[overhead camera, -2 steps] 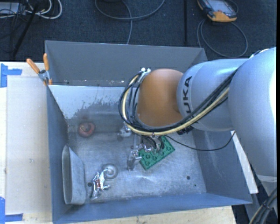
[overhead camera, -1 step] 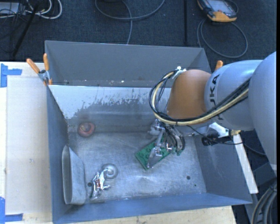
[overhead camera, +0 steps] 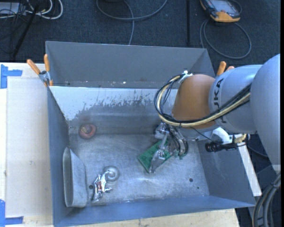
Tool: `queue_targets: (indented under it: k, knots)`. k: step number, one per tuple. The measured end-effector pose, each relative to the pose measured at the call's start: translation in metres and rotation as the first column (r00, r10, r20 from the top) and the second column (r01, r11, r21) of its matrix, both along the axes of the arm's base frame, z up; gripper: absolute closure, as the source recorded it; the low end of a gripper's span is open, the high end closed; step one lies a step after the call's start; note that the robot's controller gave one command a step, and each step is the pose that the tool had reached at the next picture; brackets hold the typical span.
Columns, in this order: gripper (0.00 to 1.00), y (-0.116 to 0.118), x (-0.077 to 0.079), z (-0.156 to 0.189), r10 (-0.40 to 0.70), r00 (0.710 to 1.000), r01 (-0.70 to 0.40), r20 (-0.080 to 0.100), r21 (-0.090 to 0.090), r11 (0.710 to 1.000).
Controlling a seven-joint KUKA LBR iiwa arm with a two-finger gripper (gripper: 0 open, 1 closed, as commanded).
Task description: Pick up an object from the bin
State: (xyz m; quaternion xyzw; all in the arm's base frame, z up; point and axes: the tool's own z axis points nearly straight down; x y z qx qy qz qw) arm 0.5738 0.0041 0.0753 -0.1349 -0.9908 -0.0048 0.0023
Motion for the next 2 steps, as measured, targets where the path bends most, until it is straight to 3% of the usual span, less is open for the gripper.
queue_targets:
  k: [1,2]
  knots:
    - [1.0,0.0,0.001,0.002,0.001,1.0,-0.001,0.0,-0.001,1.0]
    - [1.0,0.02,0.01,0.203,0.29,0.957,-0.29,0.011,-0.012,0.957]
